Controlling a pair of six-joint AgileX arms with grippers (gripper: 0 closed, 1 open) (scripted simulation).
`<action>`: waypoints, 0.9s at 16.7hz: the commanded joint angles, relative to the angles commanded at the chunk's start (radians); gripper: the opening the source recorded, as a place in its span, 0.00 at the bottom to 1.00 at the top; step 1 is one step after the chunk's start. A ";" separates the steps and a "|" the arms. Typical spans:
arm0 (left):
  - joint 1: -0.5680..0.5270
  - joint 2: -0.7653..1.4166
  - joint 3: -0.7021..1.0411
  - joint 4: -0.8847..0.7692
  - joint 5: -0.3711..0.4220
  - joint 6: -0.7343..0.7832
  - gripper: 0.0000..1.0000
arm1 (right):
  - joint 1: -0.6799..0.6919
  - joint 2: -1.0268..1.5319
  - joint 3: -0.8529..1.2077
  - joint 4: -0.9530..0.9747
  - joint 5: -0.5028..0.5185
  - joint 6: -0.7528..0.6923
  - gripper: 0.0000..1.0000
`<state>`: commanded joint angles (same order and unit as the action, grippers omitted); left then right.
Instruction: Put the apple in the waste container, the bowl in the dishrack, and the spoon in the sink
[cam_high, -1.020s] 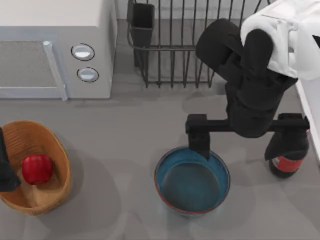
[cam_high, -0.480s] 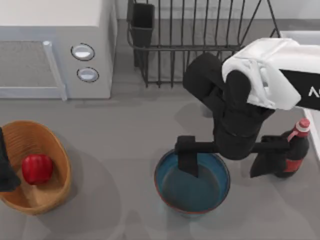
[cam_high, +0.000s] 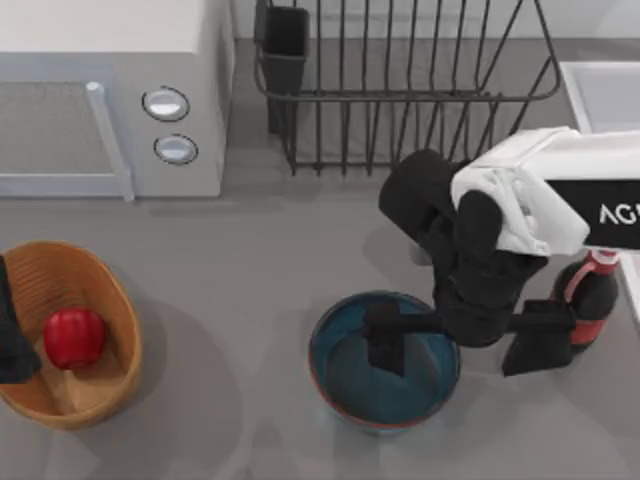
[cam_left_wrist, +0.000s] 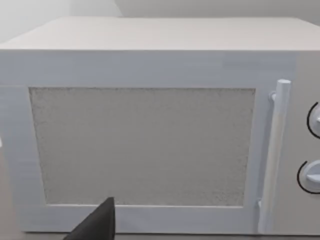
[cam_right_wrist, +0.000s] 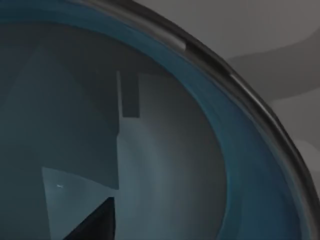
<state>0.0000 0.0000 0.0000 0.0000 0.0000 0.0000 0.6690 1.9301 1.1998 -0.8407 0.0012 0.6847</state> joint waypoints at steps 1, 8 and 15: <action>0.000 0.000 0.000 0.000 0.000 0.000 1.00 | 0.000 0.000 0.000 0.000 0.000 0.000 1.00; 0.000 0.000 0.000 0.000 0.000 0.000 1.00 | 0.000 0.000 0.000 0.000 0.000 0.000 0.62; 0.000 0.000 0.000 0.000 0.000 0.000 1.00 | 0.000 0.000 0.000 0.000 0.000 0.000 0.10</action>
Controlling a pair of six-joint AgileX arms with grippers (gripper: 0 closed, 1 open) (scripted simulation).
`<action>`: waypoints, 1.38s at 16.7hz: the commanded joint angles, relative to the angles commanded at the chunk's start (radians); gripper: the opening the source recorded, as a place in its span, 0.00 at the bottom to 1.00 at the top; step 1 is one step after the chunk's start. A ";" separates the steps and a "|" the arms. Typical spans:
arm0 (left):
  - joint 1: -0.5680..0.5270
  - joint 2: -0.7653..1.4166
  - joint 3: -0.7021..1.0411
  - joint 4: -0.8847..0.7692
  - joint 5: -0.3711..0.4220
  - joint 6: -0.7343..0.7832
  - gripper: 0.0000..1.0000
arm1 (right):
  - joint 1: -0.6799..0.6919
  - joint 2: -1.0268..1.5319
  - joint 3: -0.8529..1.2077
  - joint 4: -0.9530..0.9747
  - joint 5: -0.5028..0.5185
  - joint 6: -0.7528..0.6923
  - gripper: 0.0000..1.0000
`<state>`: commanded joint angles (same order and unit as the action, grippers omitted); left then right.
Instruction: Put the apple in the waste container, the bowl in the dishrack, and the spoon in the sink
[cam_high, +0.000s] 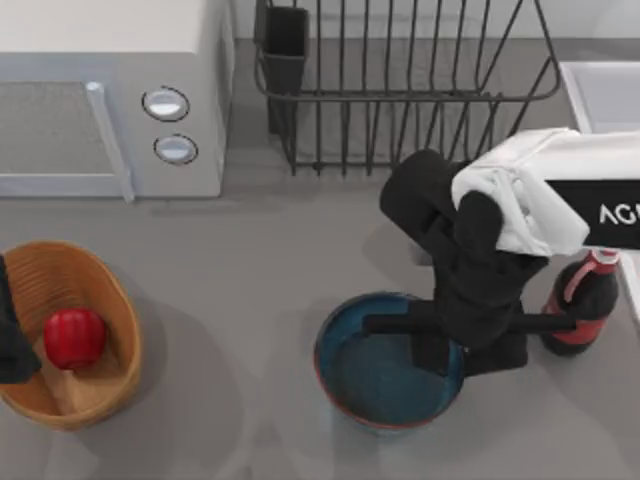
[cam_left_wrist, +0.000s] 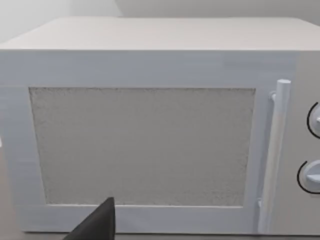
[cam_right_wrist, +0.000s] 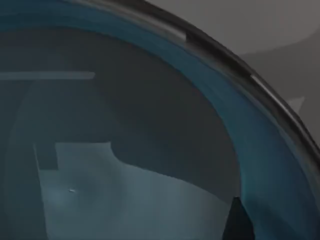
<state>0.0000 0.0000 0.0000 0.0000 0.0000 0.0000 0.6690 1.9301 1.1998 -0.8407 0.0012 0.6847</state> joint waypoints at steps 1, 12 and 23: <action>0.000 0.000 0.000 0.000 0.000 0.000 1.00 | 0.000 0.000 0.000 0.000 0.000 0.000 0.02; 0.000 0.000 0.000 0.000 0.000 0.000 1.00 | 0.016 -0.003 0.006 -0.004 -0.008 -0.008 0.00; 0.000 0.000 0.000 0.000 0.000 0.000 1.00 | 0.066 -0.099 0.246 -0.314 -0.027 -0.038 0.00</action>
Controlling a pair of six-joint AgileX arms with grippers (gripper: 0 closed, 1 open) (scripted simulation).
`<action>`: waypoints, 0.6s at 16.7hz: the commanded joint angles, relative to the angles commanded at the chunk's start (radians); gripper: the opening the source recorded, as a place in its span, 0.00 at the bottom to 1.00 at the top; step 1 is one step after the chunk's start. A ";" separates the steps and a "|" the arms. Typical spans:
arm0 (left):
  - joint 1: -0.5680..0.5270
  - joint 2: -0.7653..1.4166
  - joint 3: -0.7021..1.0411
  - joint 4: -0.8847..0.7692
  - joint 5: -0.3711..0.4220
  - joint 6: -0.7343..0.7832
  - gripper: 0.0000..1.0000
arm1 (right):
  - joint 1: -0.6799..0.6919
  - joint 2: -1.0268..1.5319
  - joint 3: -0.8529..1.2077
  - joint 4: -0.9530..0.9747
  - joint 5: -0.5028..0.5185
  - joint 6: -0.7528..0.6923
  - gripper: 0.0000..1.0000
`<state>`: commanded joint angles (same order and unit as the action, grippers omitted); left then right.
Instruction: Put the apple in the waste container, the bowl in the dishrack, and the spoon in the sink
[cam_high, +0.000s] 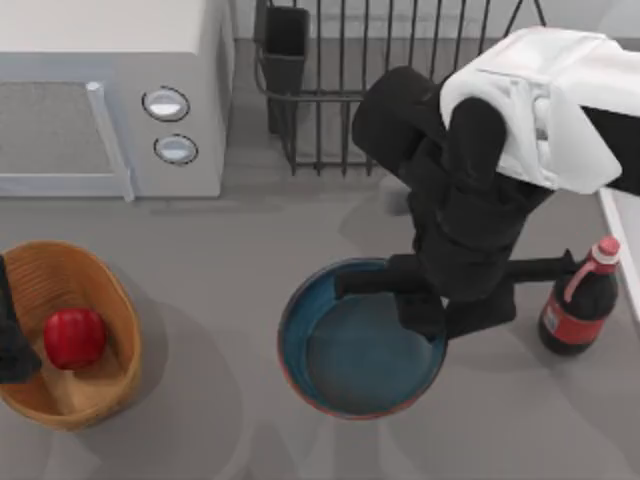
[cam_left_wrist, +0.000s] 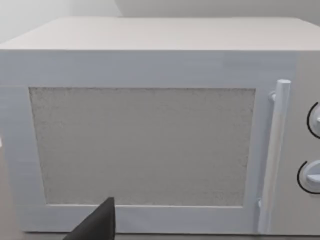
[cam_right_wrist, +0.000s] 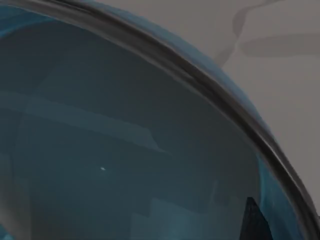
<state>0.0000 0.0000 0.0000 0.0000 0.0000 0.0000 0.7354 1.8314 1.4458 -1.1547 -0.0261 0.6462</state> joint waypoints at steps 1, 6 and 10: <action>0.000 0.000 0.000 0.000 0.000 0.000 1.00 | -0.026 -0.007 0.011 -0.028 0.011 0.013 0.00; 0.000 0.000 0.000 0.000 0.000 0.000 1.00 | -0.067 -0.014 0.023 -0.067 0.027 0.034 0.00; 0.000 0.000 0.000 0.000 0.000 0.000 1.00 | -0.043 -0.022 0.025 -0.033 0.059 0.003 0.00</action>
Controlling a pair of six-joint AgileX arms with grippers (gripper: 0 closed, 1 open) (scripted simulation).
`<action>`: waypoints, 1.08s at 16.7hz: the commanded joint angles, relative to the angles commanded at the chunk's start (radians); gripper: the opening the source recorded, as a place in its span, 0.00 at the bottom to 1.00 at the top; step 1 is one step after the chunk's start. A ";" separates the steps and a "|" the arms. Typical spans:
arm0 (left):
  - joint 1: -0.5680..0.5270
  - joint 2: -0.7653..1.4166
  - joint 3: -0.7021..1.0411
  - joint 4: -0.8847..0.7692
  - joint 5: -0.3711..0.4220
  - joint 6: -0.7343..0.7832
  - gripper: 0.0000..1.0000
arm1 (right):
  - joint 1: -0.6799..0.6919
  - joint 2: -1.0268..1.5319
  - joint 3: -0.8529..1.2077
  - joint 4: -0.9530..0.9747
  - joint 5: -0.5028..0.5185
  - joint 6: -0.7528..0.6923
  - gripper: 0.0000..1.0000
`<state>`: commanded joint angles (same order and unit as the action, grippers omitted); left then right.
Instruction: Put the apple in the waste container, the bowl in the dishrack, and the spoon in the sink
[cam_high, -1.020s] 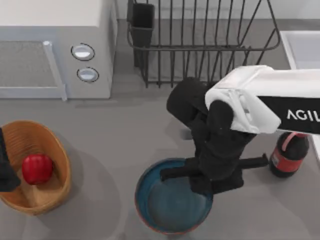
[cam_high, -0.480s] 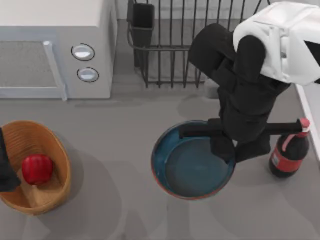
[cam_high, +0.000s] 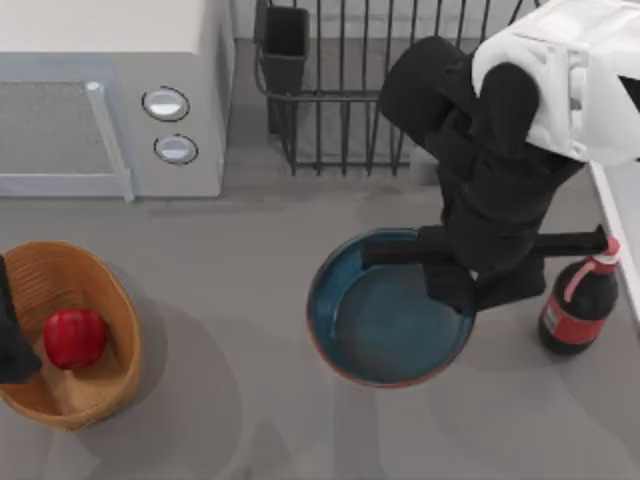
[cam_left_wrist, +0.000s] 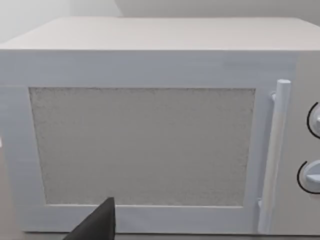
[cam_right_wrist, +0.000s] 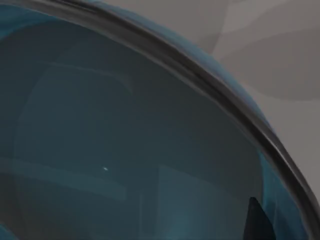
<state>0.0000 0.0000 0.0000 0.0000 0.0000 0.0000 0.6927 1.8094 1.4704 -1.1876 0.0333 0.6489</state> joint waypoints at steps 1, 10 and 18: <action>0.000 0.000 0.000 0.000 0.000 0.000 1.00 | 0.017 -0.011 0.002 0.029 0.031 -0.025 0.00; 0.000 0.000 0.000 0.000 0.000 0.000 1.00 | 0.190 -0.170 0.002 0.661 0.584 -0.319 0.00; 0.000 0.000 0.000 0.000 0.000 0.000 1.00 | 0.335 -0.352 -0.029 1.145 1.009 -0.599 0.00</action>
<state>0.0000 0.0000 0.0000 0.0000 0.0000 0.0000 1.0275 1.4574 1.4418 -0.0426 1.0426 0.0500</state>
